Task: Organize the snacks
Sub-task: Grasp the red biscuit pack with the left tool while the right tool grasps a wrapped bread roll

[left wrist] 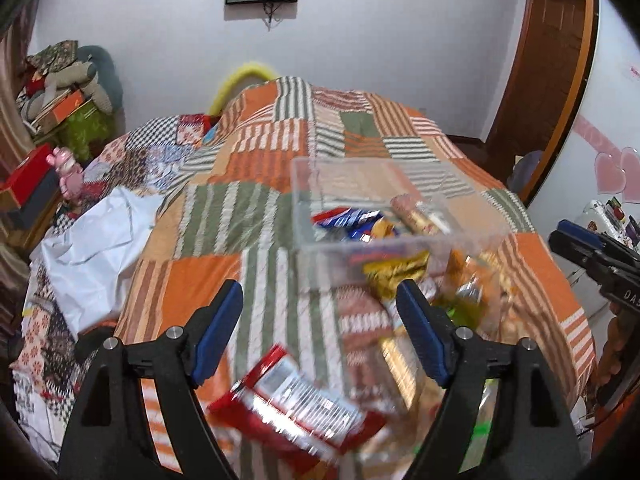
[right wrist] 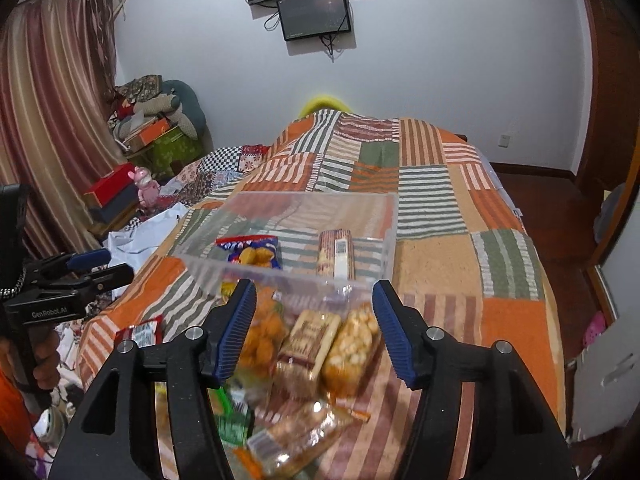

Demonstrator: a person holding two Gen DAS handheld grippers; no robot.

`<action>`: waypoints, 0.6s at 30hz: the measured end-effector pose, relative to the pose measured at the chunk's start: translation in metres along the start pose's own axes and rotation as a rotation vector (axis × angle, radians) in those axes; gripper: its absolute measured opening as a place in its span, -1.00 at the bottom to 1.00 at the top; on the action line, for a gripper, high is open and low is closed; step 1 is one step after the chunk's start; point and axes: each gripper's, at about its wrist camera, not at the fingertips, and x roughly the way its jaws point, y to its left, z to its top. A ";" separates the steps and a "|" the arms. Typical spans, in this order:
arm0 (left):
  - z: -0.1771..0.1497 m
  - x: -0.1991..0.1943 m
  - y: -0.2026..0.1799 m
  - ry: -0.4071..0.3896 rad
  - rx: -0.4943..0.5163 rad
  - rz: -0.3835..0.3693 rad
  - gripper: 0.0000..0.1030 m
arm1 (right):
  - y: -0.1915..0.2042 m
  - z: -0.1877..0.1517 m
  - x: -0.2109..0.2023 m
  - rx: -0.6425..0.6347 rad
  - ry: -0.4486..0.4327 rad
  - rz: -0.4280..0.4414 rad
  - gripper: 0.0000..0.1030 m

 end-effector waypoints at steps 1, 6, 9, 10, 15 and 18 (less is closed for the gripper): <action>-0.006 -0.002 0.003 0.005 -0.003 0.004 0.53 | 0.000 -0.003 -0.001 0.001 -0.001 -0.003 0.13; -0.034 -0.008 0.016 0.033 -0.025 0.029 0.53 | 0.004 -0.019 -0.004 0.001 0.004 -0.011 0.14; -0.049 -0.005 0.021 0.061 -0.054 0.021 0.57 | 0.005 -0.025 -0.005 0.003 0.005 -0.022 0.16; -0.053 -0.004 0.022 0.069 -0.059 0.023 0.61 | 0.005 -0.029 -0.003 0.006 0.011 -0.022 0.16; -0.073 0.003 0.027 0.105 -0.070 0.046 0.63 | 0.004 -0.047 -0.001 0.018 0.044 -0.026 0.16; -0.083 0.004 0.027 0.117 -0.075 0.051 0.63 | 0.006 -0.060 0.002 0.018 0.066 -0.035 0.17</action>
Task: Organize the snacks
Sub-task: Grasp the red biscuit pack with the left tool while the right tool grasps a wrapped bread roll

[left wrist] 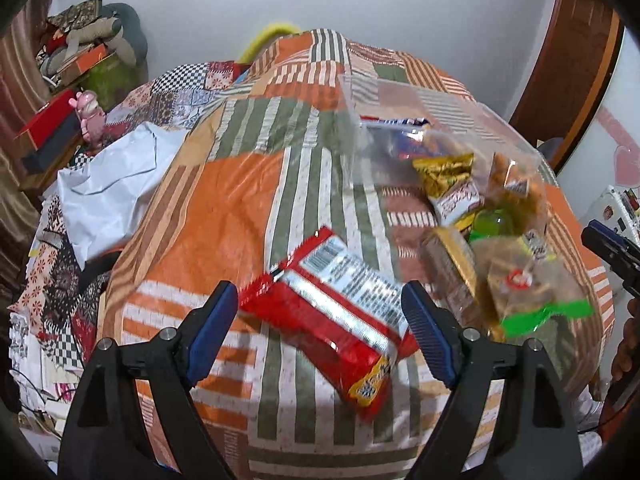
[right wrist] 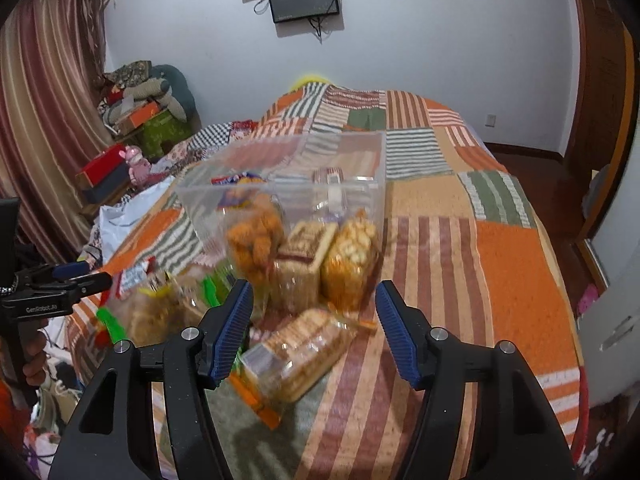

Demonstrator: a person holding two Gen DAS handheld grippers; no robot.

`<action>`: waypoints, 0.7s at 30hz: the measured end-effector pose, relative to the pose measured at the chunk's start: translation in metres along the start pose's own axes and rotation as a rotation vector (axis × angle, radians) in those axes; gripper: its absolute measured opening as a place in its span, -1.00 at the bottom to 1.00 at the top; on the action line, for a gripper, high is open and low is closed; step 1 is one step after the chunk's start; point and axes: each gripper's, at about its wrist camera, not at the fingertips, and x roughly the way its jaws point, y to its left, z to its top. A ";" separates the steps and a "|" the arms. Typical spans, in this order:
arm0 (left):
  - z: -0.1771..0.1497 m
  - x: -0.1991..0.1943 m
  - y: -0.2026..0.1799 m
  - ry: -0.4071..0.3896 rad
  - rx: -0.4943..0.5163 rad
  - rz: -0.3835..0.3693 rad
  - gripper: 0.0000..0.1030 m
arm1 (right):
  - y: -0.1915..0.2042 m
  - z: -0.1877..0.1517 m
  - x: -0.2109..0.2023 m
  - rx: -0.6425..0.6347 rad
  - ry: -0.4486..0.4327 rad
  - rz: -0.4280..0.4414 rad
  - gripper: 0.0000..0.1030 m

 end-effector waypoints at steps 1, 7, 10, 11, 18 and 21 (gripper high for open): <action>-0.002 0.001 0.000 0.007 -0.006 -0.004 0.63 | 0.000 -0.002 0.001 -0.001 0.006 0.002 0.18; -0.013 0.011 0.006 0.065 -0.074 -0.039 0.64 | 0.004 -0.014 0.012 0.002 0.056 0.026 0.18; -0.018 0.015 0.006 0.078 -0.072 -0.051 0.66 | 0.003 -0.017 0.019 0.014 0.083 0.042 0.18; -0.018 0.015 0.005 0.079 -0.071 -0.052 0.67 | 0.004 -0.018 0.021 0.013 0.088 0.040 0.18; -0.008 0.033 -0.007 0.086 -0.046 -0.055 0.68 | 0.002 -0.022 0.018 -0.025 0.086 -0.018 0.18; -0.002 0.040 -0.011 0.085 -0.047 -0.072 0.68 | -0.011 -0.026 0.013 -0.009 0.088 -0.031 0.18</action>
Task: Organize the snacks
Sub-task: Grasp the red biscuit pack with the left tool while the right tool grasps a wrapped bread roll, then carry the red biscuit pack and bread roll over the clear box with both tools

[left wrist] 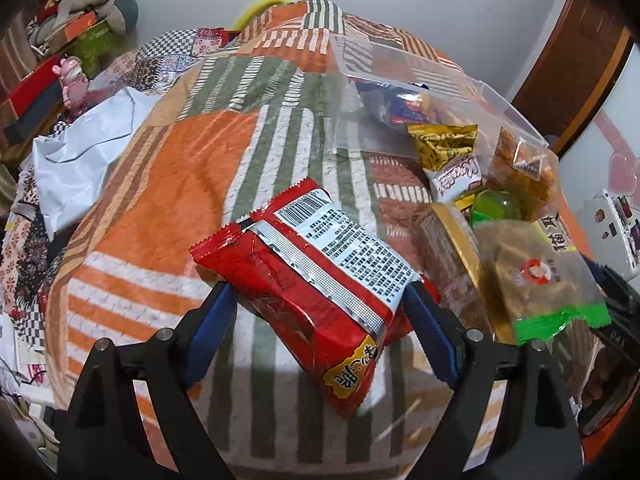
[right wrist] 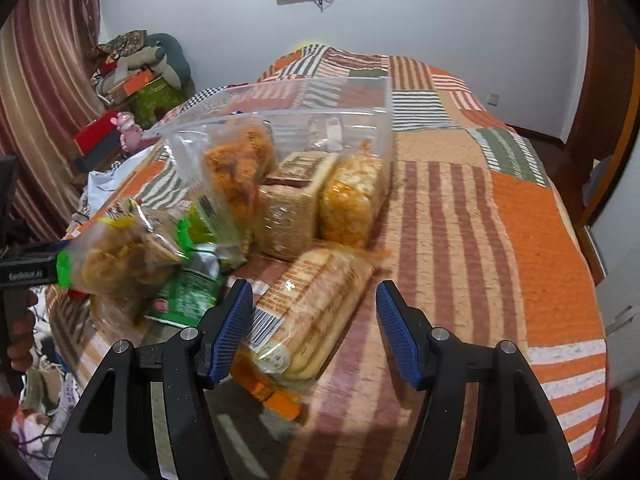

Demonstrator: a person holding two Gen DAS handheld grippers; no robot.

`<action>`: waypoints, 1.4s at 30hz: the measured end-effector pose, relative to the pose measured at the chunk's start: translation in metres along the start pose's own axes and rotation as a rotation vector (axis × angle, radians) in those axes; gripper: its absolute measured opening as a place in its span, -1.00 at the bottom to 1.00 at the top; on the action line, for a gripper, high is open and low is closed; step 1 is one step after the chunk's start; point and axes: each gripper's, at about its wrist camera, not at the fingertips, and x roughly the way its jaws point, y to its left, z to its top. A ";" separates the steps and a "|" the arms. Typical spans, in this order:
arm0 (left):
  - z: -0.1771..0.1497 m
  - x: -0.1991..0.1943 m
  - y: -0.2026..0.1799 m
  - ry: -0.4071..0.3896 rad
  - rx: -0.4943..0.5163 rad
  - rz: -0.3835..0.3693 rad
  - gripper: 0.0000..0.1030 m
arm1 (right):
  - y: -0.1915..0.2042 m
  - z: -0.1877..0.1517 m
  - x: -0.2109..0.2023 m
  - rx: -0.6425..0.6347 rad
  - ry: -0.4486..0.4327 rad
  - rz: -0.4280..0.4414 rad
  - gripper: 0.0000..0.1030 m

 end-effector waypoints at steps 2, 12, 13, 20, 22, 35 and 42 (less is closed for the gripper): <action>0.004 0.002 -0.002 -0.005 0.005 -0.007 0.68 | -0.005 -0.001 -0.002 0.018 0.001 -0.003 0.18; 0.030 0.016 -0.009 -0.006 0.025 -0.007 0.68 | -0.010 -0.004 -0.010 0.035 0.000 0.001 0.18; 0.033 0.018 -0.009 -0.002 0.022 -0.005 0.68 | -0.008 -0.003 -0.009 0.031 0.000 0.002 0.18; 0.030 0.032 -0.002 0.014 0.012 -0.019 0.69 | -0.006 -0.001 -0.005 0.022 0.003 -0.001 0.18; 0.027 0.029 0.001 0.011 0.017 -0.001 0.69 | -0.008 0.000 -0.005 0.026 0.001 -0.010 0.18; 0.011 0.020 0.008 0.026 0.049 0.027 0.70 | -0.012 -0.002 0.000 0.041 0.012 0.002 -0.01; 0.013 0.033 0.006 0.004 0.050 0.044 0.71 | -0.012 -0.003 0.001 0.033 0.013 -0.008 -0.23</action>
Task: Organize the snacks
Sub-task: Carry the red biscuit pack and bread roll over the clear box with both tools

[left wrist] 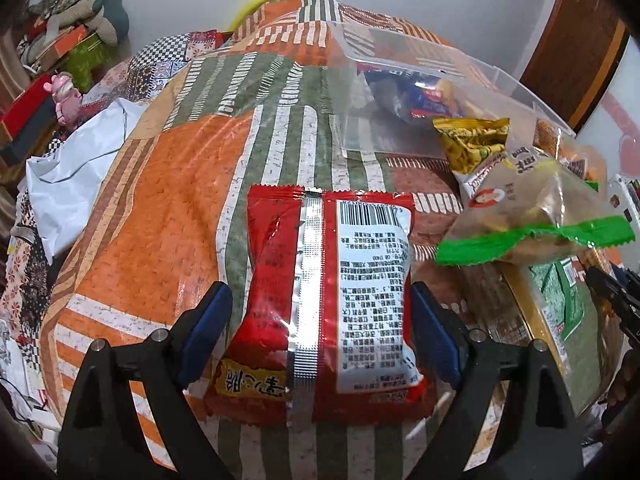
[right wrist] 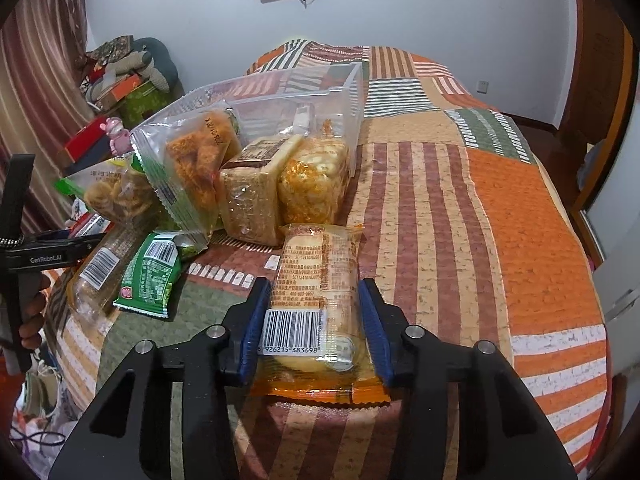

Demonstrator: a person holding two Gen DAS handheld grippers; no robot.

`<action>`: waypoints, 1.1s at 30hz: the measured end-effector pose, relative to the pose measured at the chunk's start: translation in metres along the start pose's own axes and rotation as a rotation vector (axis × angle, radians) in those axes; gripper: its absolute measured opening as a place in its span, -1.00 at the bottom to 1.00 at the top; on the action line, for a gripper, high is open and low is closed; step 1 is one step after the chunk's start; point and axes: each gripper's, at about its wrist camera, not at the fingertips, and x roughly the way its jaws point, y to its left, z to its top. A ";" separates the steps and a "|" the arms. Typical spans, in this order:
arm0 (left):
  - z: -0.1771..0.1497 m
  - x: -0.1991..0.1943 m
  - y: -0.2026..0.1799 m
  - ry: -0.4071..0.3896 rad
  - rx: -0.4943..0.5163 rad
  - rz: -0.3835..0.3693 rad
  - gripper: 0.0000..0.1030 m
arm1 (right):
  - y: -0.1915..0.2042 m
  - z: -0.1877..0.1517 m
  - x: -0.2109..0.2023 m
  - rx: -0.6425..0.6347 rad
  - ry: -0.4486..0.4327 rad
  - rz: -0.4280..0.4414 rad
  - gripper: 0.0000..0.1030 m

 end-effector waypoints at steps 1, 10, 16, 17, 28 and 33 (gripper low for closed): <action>0.000 -0.001 0.001 -0.008 -0.002 0.000 0.63 | -0.001 0.000 -0.001 0.003 -0.006 -0.001 -0.26; -0.009 -0.019 0.009 -0.046 -0.027 0.055 0.29 | -0.007 0.004 -0.015 0.027 -0.043 0.004 -0.39; -0.011 -0.043 0.011 -0.089 -0.047 0.048 0.29 | -0.002 0.010 -0.026 0.003 -0.078 -0.021 -0.39; -0.009 -0.049 0.011 -0.102 -0.049 0.048 0.29 | -0.002 0.011 -0.027 0.002 -0.082 -0.024 -0.39; 0.015 -0.093 -0.007 -0.216 -0.022 0.004 0.29 | -0.001 0.037 -0.046 -0.013 -0.167 -0.038 -0.39; 0.033 -0.100 -0.022 -0.246 0.004 -0.019 0.29 | -0.001 0.055 -0.049 -0.014 -0.213 -0.024 -0.39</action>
